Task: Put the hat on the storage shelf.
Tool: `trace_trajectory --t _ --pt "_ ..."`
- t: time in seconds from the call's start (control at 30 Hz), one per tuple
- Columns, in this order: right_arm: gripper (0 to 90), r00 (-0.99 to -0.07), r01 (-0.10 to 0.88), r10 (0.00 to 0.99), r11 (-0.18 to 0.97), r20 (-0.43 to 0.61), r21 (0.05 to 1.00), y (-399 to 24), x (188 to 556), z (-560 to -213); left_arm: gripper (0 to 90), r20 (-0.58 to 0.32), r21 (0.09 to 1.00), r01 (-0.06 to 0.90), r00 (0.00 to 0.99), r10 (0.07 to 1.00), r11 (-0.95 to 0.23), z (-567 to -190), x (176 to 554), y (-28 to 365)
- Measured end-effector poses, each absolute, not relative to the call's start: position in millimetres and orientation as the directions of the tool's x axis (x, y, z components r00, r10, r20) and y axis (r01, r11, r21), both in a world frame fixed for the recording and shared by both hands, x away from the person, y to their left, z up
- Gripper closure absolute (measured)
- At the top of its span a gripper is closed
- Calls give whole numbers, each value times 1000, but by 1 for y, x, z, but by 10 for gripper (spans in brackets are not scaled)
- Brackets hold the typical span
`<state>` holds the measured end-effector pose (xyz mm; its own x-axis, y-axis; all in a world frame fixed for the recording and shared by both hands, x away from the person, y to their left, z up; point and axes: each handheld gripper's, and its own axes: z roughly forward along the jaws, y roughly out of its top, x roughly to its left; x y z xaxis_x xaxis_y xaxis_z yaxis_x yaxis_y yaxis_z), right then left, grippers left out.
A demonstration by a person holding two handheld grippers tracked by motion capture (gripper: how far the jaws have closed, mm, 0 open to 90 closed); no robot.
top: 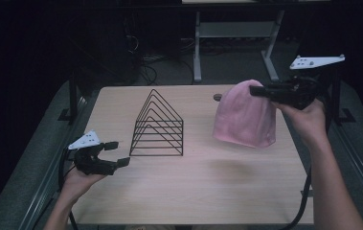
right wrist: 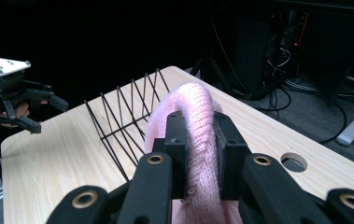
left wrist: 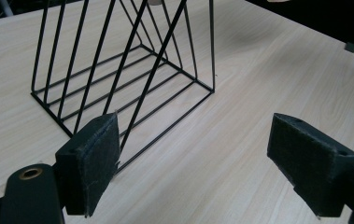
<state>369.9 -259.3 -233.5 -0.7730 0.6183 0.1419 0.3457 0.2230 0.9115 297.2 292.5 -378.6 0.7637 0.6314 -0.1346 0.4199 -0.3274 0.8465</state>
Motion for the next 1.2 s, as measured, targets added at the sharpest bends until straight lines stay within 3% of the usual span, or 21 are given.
trace_trajectory --t 1.2 --pt "781 -852 255 518 278 79 926 -195 366 -188 168 -111 860 366 816 567 -357 -346 301 276"
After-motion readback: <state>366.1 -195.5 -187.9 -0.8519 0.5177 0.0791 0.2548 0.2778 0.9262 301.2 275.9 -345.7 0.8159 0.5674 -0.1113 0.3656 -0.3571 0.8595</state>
